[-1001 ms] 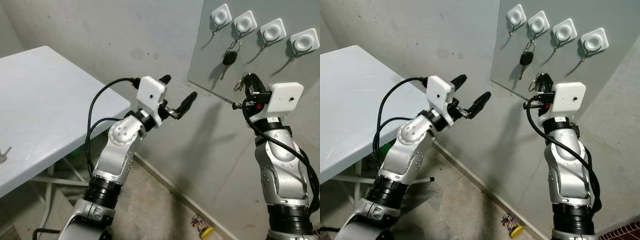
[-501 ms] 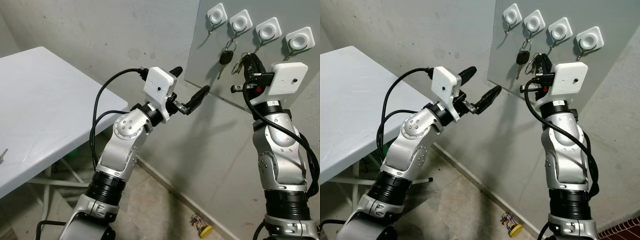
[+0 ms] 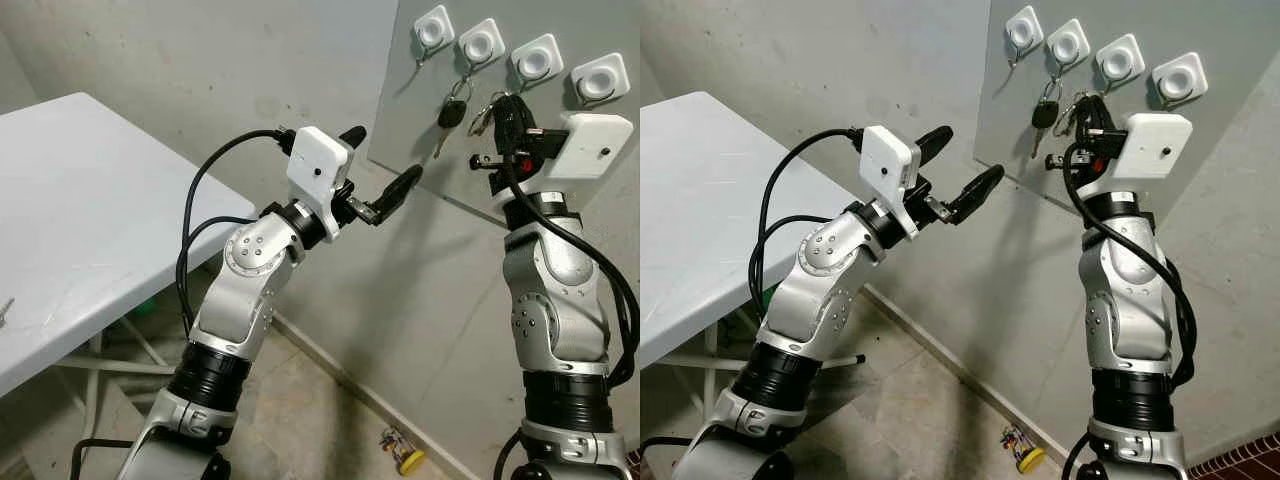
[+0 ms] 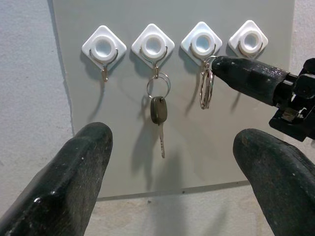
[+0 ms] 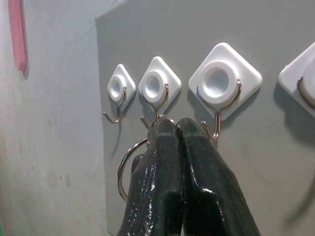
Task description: Hang keys on a hook
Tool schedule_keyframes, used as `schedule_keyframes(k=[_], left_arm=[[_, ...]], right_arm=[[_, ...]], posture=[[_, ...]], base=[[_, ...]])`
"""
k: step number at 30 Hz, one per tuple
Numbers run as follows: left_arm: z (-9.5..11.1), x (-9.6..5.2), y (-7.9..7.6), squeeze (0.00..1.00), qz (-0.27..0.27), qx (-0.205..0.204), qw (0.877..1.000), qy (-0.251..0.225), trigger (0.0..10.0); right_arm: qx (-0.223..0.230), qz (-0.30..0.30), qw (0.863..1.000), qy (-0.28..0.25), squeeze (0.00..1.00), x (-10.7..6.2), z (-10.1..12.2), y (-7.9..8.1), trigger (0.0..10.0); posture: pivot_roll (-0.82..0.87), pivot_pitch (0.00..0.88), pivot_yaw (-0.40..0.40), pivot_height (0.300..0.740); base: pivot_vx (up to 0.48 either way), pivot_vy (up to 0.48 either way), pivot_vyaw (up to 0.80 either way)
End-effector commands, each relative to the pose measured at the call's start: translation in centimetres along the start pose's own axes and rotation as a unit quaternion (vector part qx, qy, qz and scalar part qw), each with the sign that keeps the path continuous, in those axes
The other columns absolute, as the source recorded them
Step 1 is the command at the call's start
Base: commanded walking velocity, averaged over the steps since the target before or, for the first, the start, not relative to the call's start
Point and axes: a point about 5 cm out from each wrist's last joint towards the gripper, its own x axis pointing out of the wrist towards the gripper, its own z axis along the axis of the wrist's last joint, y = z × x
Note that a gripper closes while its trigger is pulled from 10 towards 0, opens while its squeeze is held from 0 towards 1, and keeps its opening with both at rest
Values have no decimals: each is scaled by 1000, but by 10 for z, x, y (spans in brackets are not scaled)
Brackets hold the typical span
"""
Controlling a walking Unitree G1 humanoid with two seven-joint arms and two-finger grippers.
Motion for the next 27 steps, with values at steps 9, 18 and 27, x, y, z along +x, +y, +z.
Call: schedule_keyframes(k=[9, 18, 27], left_arm=[[5, 0, -4, 0, -5, -2, 1000, -7, 10000], [6, -1, -2, 0, 3, -6, 1000, -6, 10000], [7, -4, 0, 0, 13, -9, 1000, -5, 10000]], right_arm=[[30, -20, 999, -15, 0, 9, 11, -2, 10000], [51, -30, 998, -7, 0, 14, 11, -2, 10000], [97, -62, 993, 26, 0, 12, 3, -2, 10000]], posture=[[22, 75, -38, 740], [27, 81, -43, 740], [36, 90, -46, 740]], base=[[0, 0, 0], [0, 0, 0], [0, 0, 0]])
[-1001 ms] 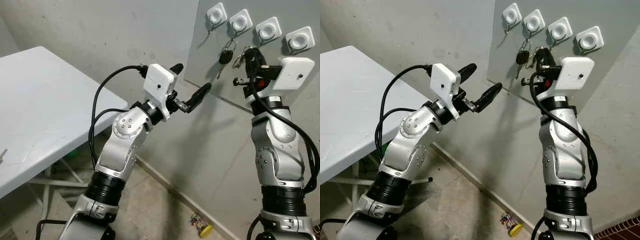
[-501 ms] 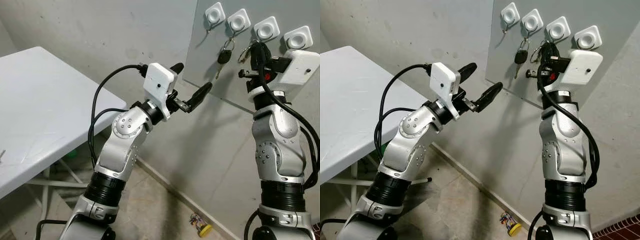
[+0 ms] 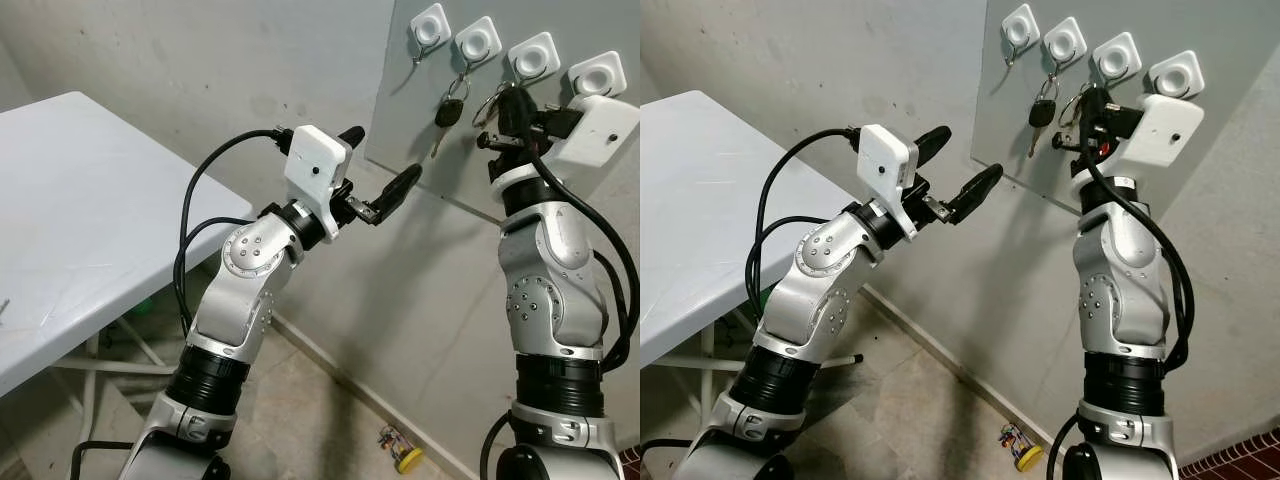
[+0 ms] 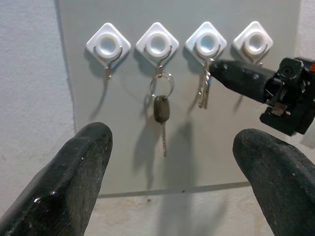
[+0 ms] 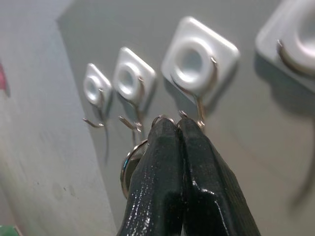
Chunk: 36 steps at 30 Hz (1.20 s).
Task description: Hang keys on a hook
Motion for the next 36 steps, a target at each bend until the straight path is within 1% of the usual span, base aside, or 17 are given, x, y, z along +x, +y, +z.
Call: schedule_keyframes(k=[1, 5, 11, 13, 18, 20, 24, 26, 36], left_arm=[[5, -1, 0, 0, 0, -2, 1000, -8, 10000], [5, -1, 0, 0, 2, -4, 1000, -8, 10000], [6, -2, 0, 0, 3, -8, 1000, -8, 10000], [6, -2, 0, 0, 5, -9, 1000, -8, 10000], [7, -2, 1, 0, 7, -13, 1000, -12, 10000], [7, -2, 1, 0, 8, -12, 1000, -11, 10000], [7, -2, 1, 0, 9, -13, 1000, -10, 10000], [7, -2, 1, 0, 8, -13, 1000, -10, 10000], [7, -2, 1, 0, 8, -15, 1000, -9, 10000]], right_arm=[[19, -13, 1000, -1, 0, 2, 4, -1, 10000], [35, -31, 999, 11, 0, 0, 0, -3, 10000], [24, -23, 999, 7, 0, -2, -1, -1, 10000], [30, -27, 999, 11, 0, -2, -2, -1, 10000], [29, -10, 1000, 0, 0, -3, 1, 0, 10000], [37, 27, 999, -14, 0, -4, 4, 5, 10000], [39, 17, 999, -25, 0, -5, 8, 5, 10000], [48, 17, 998, -36, 0, -3, 12, 6, 10000], [62, -10, 997, -40, 0, 4, 17, 1, 10000]], posture=[[37, 94, -46, 740], [37, 94, -46, 740], [36, 99, -45, 740], [36, 99, -45, 740], [36, 99, -45, 740], [39, 100, -47, 740], [39, 100, -47, 740], [38, 100, -46, 740], [38, 100, -46, 740]], base=[[0, 0, 0], [0, 0, 0], [0, 0, 0], [0, 0, 0], [0, 0, 0], [0, 0, 0], [0, 0, 0], [0, 0, 0], [0, 0, 0]])
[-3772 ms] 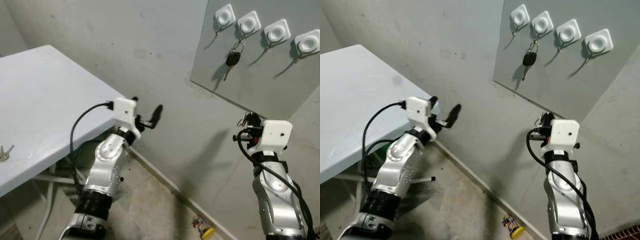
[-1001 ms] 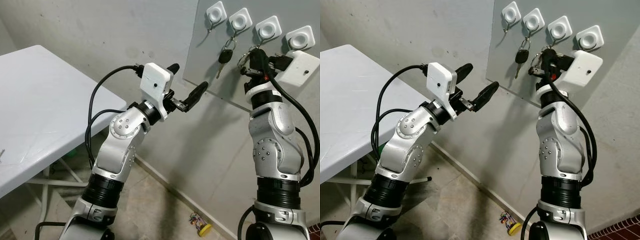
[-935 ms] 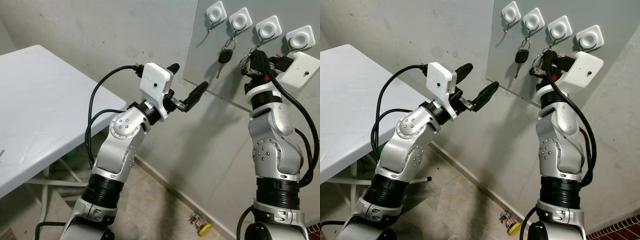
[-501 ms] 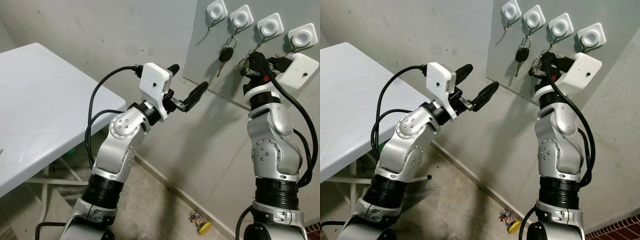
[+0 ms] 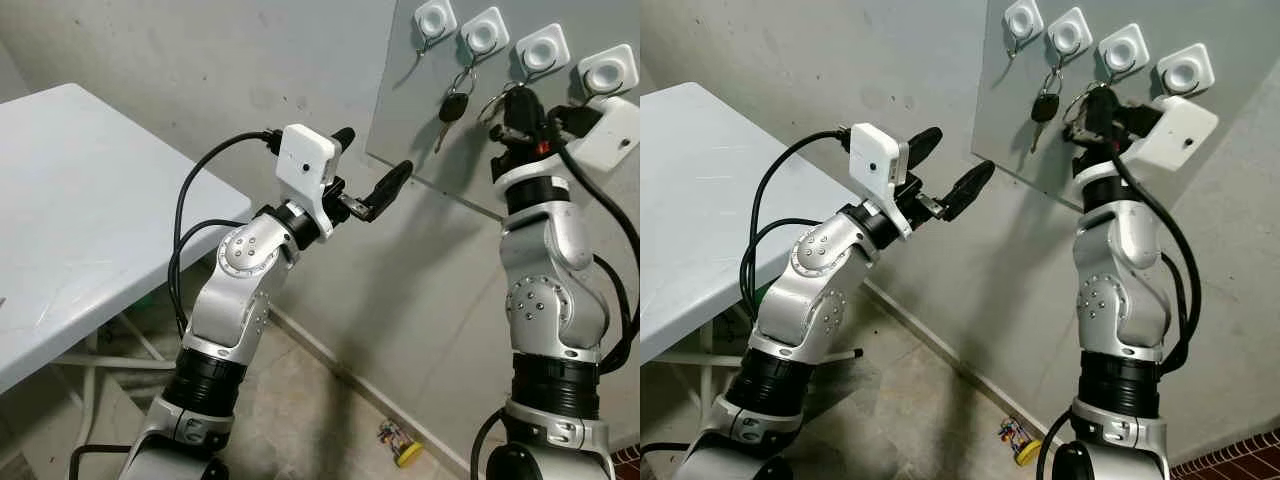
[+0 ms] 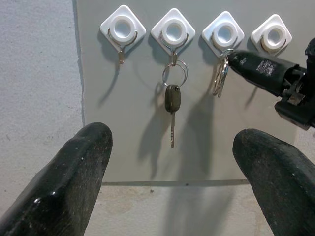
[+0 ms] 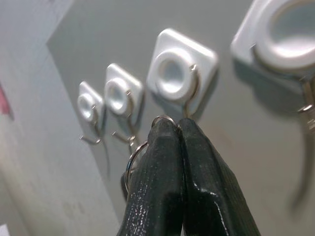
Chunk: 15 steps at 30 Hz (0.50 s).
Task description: Hang keys on a hook
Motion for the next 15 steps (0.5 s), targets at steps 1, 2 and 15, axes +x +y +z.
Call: schedule_keyframes(k=[1, 2, 15], left_arm=[[7, 1, -2, 0, -6, 5, 1000, -11, 10000], [7, 0, -2, 0, -6, 5, 1000, -11, 10000], [8, 0, -2, 0, -4, 3, 1000, -12, 10000]], right_arm=[[10, -3, 1000, -12, 0, 4, 7, 2, 10000], [15, -8, 1000, -12, 0, 4, 7, 1, 10000], [37, -36, 998, 27, 0, 5, 0, -2, 10000]], posture=[[38, 100, -46, 740], [38, 102, -45, 740], [39, 101, -45, 740]], base=[[0, 0, 0], [0, 0, 0], [0, 0, 0]])
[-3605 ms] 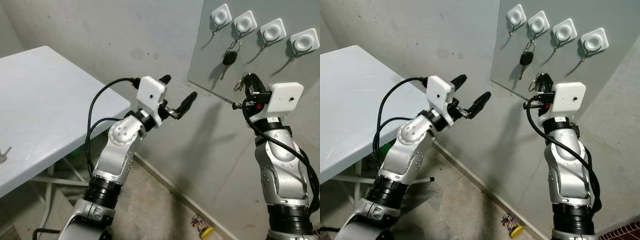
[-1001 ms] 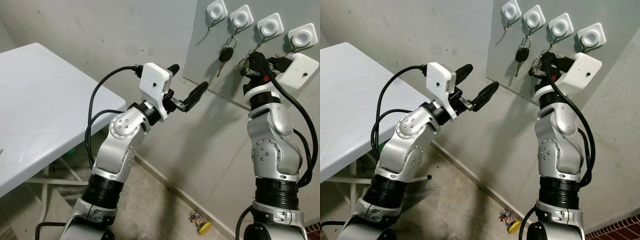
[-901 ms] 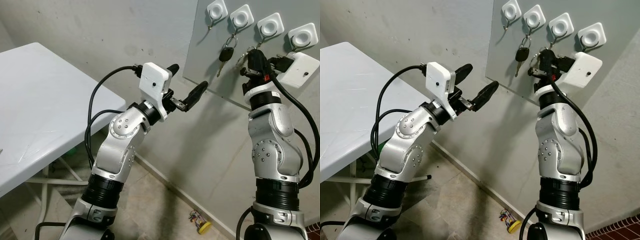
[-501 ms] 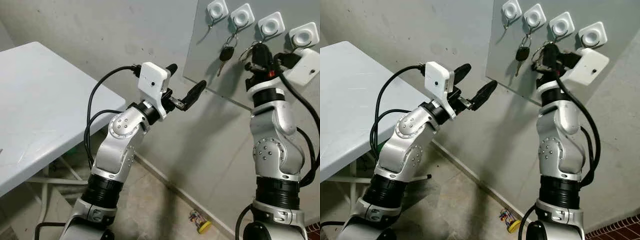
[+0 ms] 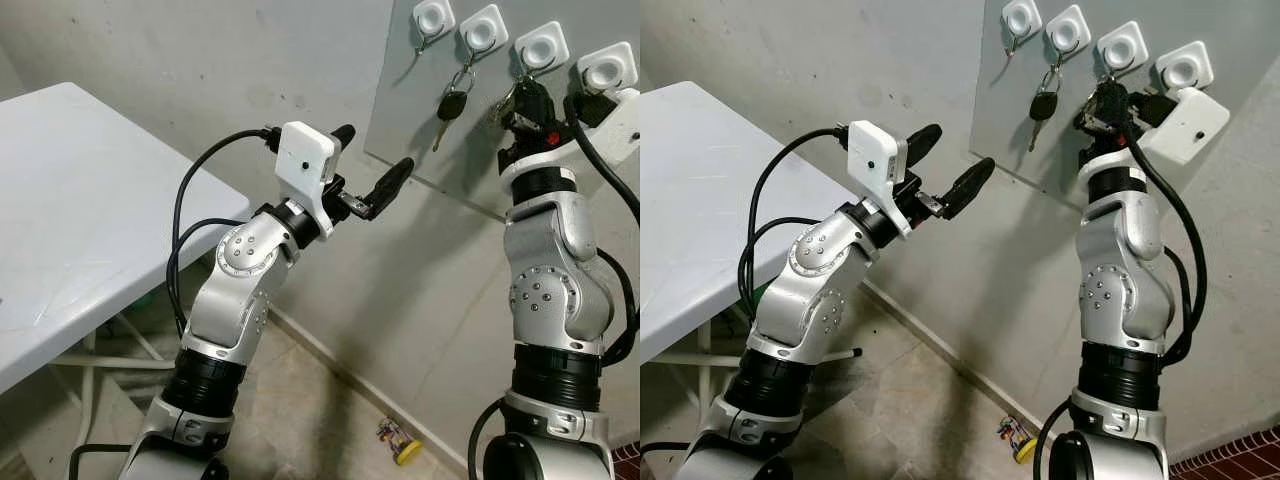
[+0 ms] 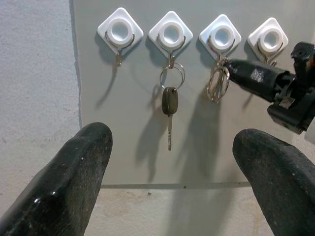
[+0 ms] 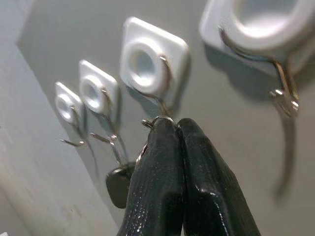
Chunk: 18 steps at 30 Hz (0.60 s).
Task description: Hang keys on a hook
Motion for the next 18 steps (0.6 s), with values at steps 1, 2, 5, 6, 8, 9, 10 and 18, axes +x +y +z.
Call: schedule_keyframes(k=[1, 2, 5, 6, 8, 9, 10, 18], left_arm=[[6, 0, -1, 0, -2, 2, 1000, -8, 10000], [6, 0, -2, 0, -2, 1, 1000, -8, 10000], [6, 0, -2, 0, -2, 1, 1000, -8, 10000], [6, 0, -2, 0, -2, 0, 1000, -8, 10000], [6, 0, -1, 0, -1, 0, 1000, -8, 10000], [6, 0, -1, 0, 1, -2, 1000, -9, 10000], [6, 0, -1, 0, 1, -3, 1000, -9, 10000], [-4, -6, 2, 0, 19, 9, 1000, 7, 10000]], right_arm=[[7, -8, 1000, 7, 0, 0, 0, -2, 10000], [7, -9, 1000, 8, 0, 0, 0, -2, 10000], [4, -10, 1000, 12, 0, -1, -1, -3, 10000], [2, -11, 1000, 13, 0, -1, -2, -4, 10000], [-9, -7, 1000, 11, 0, -2, -2, -4, 10000], [-11, 5, 1000, 10, 75, -3, -3, -3, 10000], [-10, 6, 1000, 11, 1000, -4, -3, -4, 10000], [-29, 24, 999, 11, 1000, -14, -10, -8, 10000]], posture=[[39, 100, -46, 740], [39, 100, -46, 740], [39, 100, -46, 740], [39, 100, -46, 740], [39, 100, -46, 740], [39, 96, -47, 740], [39, 96, -47, 740], [45, 84, -49, 740]], base=[[0, 0, 0], [0, 0, 0], [0, 0, 0], [0, 0, 0], [0, 0, 0], [0, 0, 0], [0, 0, 0], [0, 0, 0]])
